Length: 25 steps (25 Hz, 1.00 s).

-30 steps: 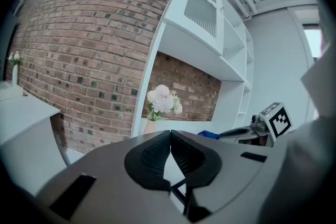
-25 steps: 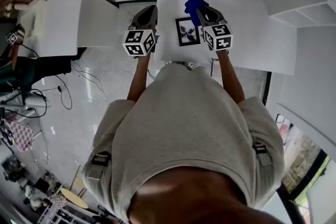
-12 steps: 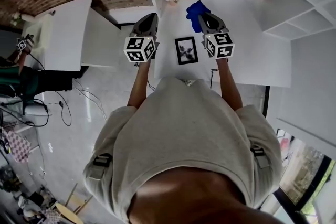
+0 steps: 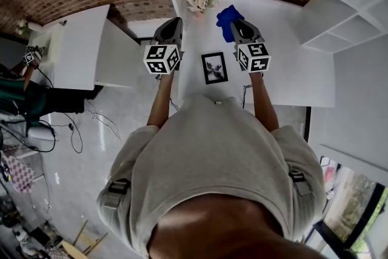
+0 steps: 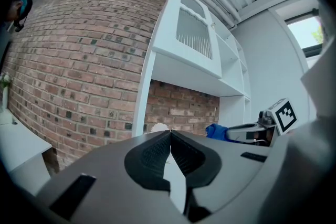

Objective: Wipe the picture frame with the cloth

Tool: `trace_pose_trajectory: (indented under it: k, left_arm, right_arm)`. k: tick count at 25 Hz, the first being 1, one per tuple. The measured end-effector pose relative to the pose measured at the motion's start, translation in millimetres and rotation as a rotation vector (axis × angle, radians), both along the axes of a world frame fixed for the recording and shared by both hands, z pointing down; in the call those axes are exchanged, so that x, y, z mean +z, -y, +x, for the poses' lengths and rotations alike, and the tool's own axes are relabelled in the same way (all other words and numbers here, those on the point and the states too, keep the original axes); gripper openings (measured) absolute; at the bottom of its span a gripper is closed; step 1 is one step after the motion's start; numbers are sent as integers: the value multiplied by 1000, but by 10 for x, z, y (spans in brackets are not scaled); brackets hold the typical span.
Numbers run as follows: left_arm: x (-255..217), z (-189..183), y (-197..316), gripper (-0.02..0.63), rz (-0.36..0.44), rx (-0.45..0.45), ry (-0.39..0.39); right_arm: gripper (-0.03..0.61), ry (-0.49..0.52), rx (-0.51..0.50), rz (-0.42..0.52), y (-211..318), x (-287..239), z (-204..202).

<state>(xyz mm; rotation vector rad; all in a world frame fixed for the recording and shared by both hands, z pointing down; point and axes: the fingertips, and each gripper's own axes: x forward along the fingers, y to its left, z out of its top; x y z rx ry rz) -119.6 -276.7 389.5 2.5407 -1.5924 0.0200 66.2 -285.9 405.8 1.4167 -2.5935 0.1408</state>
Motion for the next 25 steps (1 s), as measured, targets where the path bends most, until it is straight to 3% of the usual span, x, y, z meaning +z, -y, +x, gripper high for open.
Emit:
trace_pose_trajectory:
  k: [25]
  left_arm:
    - [72, 71, 94, 15, -13, 14, 8]
  right_arm:
    - [64, -13, 20, -18, 107, 112, 84]
